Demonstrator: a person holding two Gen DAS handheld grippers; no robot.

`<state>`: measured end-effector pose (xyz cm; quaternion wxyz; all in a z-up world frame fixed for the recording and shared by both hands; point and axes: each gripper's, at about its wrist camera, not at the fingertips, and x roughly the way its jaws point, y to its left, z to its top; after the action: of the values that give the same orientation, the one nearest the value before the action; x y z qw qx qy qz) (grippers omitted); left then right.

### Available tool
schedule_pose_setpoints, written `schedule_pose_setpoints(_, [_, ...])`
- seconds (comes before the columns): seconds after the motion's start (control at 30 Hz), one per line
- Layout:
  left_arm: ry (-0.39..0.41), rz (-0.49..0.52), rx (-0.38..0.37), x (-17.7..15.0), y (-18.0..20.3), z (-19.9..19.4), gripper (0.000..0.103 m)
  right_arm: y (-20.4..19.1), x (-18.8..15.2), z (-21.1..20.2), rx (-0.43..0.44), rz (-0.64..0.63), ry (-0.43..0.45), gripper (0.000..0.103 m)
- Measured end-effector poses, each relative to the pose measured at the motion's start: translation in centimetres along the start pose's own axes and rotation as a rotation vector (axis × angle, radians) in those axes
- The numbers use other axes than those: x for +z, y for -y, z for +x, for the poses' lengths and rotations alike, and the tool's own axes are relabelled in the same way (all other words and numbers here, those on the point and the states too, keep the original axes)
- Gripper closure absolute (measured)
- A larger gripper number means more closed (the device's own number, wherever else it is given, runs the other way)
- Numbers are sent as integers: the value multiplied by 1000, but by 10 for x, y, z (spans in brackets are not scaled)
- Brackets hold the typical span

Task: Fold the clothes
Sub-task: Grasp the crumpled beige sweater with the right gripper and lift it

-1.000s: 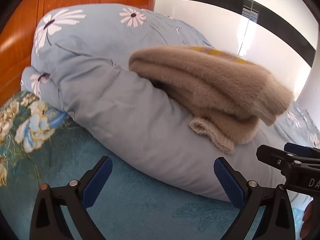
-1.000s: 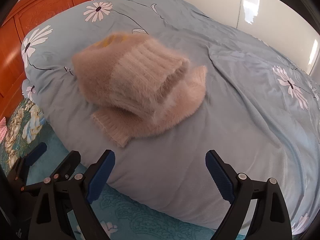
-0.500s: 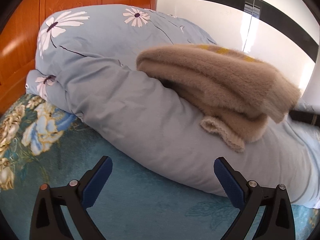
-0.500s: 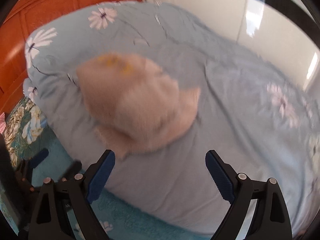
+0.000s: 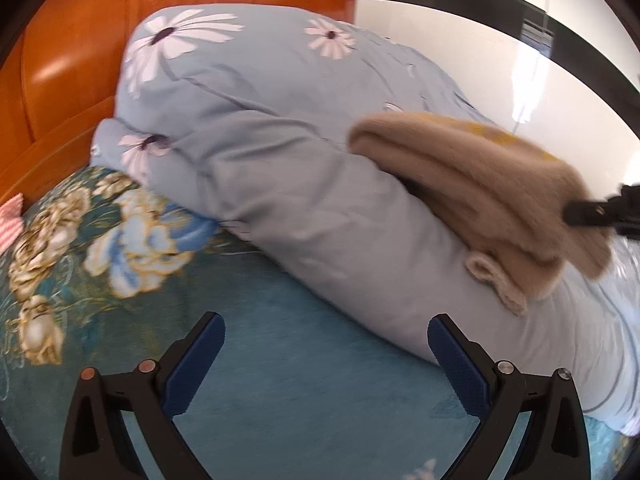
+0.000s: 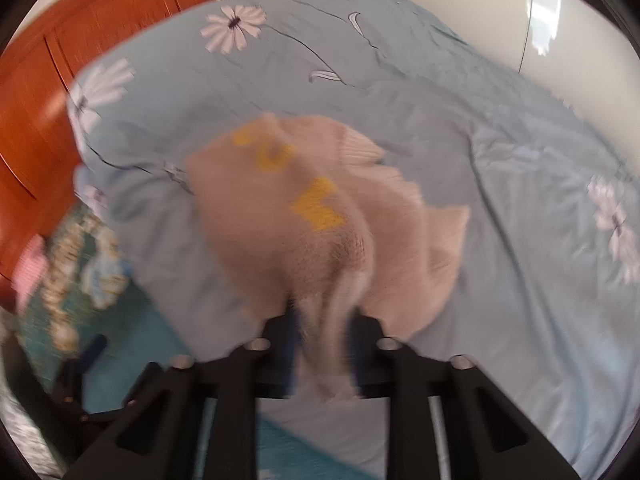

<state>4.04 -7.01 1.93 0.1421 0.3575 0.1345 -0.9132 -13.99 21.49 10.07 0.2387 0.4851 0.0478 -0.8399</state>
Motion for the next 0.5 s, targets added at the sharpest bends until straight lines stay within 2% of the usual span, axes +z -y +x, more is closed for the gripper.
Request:
schedule_pose_setpoints(0.07, [-11, -4, -8, 0, -16, -14, 0, -9, -7, -9, 61, 22, 4, 88])
schedule_pose_setpoints(0.23, [2, 25, 22, 7, -56, -59, 0, -70, -39, -36, 160, -64, 3, 90])
schedule_pose_setpoints(0.5, [39, 76, 77, 21, -119, -134, 0, -180, -122, -71, 281, -162, -63, 91])
